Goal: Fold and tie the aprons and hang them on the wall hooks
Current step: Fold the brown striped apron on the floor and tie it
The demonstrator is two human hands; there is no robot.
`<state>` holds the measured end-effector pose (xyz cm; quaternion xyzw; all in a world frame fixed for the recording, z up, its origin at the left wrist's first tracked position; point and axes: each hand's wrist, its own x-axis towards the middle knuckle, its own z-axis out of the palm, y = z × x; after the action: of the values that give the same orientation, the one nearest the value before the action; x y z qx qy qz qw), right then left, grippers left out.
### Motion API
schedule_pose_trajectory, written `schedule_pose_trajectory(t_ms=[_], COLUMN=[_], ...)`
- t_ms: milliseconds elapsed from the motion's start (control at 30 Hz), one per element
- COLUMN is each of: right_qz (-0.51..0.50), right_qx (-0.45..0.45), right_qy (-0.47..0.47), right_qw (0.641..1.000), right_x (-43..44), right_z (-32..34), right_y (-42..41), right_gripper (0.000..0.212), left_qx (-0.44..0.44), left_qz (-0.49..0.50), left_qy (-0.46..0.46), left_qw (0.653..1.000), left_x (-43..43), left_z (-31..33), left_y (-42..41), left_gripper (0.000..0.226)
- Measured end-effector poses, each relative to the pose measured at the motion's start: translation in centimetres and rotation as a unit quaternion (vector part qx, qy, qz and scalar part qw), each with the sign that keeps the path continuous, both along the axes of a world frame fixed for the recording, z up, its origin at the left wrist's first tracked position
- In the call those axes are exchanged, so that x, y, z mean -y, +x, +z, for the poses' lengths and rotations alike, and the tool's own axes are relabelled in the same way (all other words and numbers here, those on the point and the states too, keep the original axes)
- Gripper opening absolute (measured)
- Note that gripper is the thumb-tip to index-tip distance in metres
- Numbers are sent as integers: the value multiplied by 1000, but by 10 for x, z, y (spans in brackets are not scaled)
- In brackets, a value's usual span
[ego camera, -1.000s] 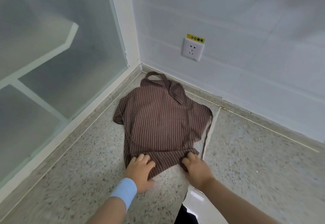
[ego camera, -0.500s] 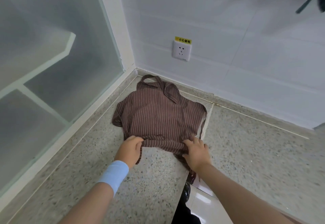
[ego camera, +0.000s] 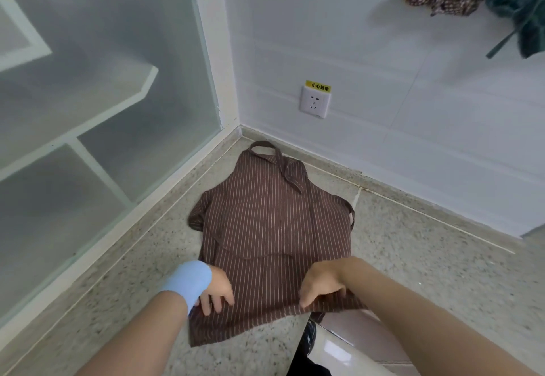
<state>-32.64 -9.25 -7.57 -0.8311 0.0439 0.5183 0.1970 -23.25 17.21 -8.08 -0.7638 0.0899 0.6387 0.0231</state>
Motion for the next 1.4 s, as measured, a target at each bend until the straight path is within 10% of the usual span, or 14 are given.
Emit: schedule_pose_trajectory(t_ms=[233, 433, 667, 1067, 1300, 1400], right_qz=[2, 46, 55, -270, -305, -362], right_qx=[237, 232, 225, 268, 320, 317], right_qy=[-76, -87, -160, -6, 140, 182], right_qw=[969, 968, 959, 925, 886, 858], right_x=[-8, -1, 35, 65, 50, 49], right_z=[-36, -64, -69, -82, -53, -34], right_y=[17, 35, 95, 225, 226, 218], right_gripper=[43, 89, 58, 69, 20, 18], left_qx=[360, 234, 104, 311, 385, 344], left_qz=[-24, -55, -87, 82, 71, 6], left_qy=[-197, -114, -119, -287, -363, -323], left_qw=[912, 964, 984, 902, 846, 882], left_x=[17, 25, 66, 144, 153, 152], left_z=[-39, -65, -58, -36, -44, -40], left_y=[5, 20, 70, 171, 182, 183], left_gripper=[40, 72, 53, 39, 89, 65])
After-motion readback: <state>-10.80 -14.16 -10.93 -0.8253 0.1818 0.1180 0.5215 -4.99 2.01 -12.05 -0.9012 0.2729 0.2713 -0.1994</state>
